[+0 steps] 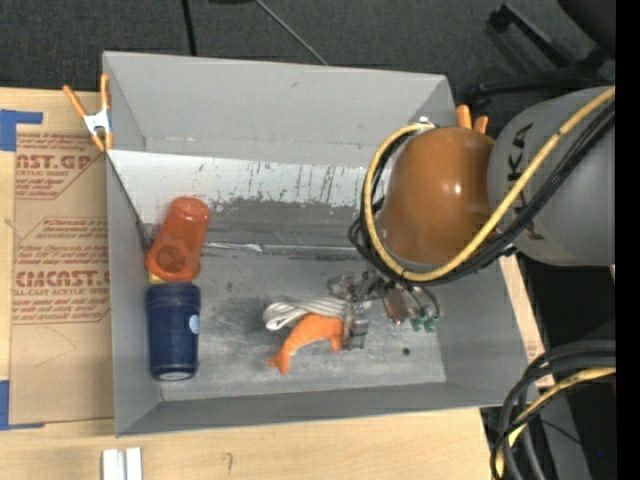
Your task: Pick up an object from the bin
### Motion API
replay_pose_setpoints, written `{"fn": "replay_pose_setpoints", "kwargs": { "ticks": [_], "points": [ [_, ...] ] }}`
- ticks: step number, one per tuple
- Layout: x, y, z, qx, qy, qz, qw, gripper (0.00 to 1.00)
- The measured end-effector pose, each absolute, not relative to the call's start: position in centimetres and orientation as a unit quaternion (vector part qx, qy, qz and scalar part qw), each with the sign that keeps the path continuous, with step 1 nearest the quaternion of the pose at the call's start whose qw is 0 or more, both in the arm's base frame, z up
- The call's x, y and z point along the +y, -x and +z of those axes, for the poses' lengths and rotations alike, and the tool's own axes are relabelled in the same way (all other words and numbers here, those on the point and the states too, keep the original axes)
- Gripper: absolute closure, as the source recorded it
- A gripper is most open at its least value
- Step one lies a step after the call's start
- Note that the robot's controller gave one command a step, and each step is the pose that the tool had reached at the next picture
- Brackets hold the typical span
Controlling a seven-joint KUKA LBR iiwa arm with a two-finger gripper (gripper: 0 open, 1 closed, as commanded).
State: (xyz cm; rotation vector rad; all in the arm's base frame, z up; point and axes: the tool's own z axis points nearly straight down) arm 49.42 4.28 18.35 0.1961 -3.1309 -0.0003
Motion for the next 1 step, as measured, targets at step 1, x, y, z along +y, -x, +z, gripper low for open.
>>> {"fn": "replay_pose_setpoints", "kwargs": {
  "ticks": [1],
  "points": [
    [5.36, -49.55, 25.11, -0.998, -0.06, 0.0, 0.001, 1.0]
  ]
}}
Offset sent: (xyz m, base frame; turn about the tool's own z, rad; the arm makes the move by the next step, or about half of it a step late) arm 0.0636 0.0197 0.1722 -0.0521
